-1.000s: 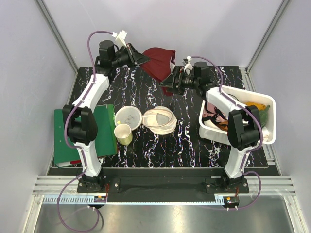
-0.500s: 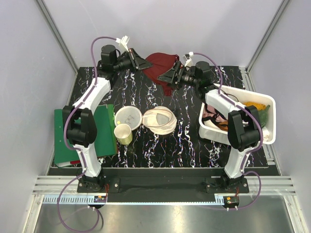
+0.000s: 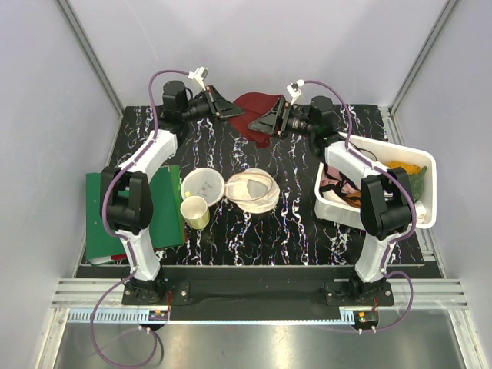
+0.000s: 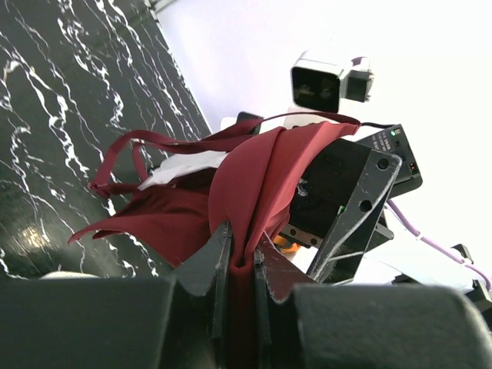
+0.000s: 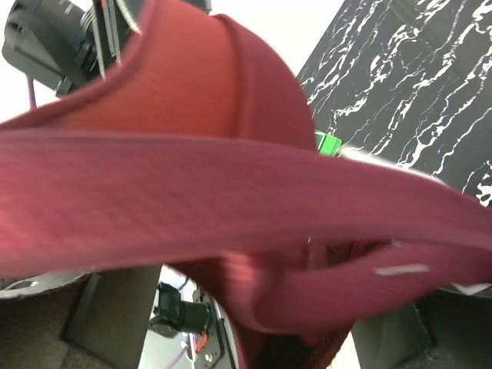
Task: Place the bra in the laundry bag and zip it closed
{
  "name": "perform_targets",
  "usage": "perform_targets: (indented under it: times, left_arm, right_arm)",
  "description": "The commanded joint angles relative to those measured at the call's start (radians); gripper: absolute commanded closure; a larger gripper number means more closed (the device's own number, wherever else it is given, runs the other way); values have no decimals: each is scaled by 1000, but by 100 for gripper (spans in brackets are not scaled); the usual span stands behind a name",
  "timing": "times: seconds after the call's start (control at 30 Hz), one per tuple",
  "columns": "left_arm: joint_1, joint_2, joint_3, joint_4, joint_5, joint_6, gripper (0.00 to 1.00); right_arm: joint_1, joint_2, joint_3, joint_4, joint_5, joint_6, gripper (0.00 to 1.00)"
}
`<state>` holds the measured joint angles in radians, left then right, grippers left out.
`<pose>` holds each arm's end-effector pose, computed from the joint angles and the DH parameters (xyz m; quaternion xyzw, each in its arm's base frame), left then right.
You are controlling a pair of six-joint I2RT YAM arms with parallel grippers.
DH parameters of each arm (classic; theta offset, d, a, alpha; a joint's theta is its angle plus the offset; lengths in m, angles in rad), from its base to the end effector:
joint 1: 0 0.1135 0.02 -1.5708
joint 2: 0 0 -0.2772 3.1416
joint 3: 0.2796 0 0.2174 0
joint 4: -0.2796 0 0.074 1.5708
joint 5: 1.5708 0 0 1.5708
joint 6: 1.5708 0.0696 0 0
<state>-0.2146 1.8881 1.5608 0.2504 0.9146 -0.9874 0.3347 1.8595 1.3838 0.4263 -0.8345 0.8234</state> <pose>0.4179 -0.1475 0.3575 0.0298 0.7229 -0.6119 0.3196 0.3918 0.1909 0.3309 -0.1109 0.7101 0.5906 0.3669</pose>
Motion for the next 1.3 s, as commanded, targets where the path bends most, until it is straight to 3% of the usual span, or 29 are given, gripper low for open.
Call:
perform_targets:
  times: [0.0, 0.1, 0.27, 0.33, 0.37, 0.47, 0.5, 0.53, 0.57, 0.63, 0.7, 0.83, 1.0, 1.1, 1.27]
  left_arm:
    - [-11, -61, 13, -29, 49, 1, 100]
    - [-12, -53, 12, -97, 46, 24, 100]
    - [-14, -53, 13, -203, 12, 90, 100]
    - [-14, -50, 13, -220, 12, 95, 100]
    - [-14, -49, 12, -224, 7, 101, 99]
    - [-17, -56, 28, -296, -32, 172, 89]
    - [-19, -60, 39, -330, -49, 199, 85]
    - [-20, -70, 48, -391, -84, 223, 70]
    - [-22, -79, 59, -414, -106, 271, 62]
    - [-26, -121, 64, -486, -195, 320, 41]
    - [-35, -159, 65, -537, -281, 418, 29]
    - [-124, -300, 38, -632, -617, 562, 21]
    - [-313, -458, -97, -546, -1060, 772, 18]
    - [-417, -564, -272, -371, -1086, 921, 20]
    - [-564, -725, -565, -53, -945, 1230, 21]
  right_arm:
    - [7, -62, 49, 71, -70, -87, 8]
    - [7, -71, 49, 57, -87, -101, 16]
    - [7, -85, 49, -43, -72, -104, 45]
    - [7, -95, 29, -43, -66, -72, 46]
    - [10, -101, 21, -46, -49, -57, 56]
    - [7, -106, 14, -50, -48, 26, 72]
    - [7, -99, 14, -52, -46, 92, 86]
    - [6, -94, 15, -57, -46, 129, 91]
    - [3, -88, 18, -82, -38, 166, 98]
    - [4, -79, 35, -135, -9, 244, 100]
    - [6, -88, 46, -253, 20, 287, 100]
    - [6, -134, 50, -378, 121, 309, 100]
    - [6, -201, 3, -498, 215, 373, 100]
    - [7, -244, -51, -543, 262, 413, 100]
    - [6, -316, -88, -615, 319, 459, 100]
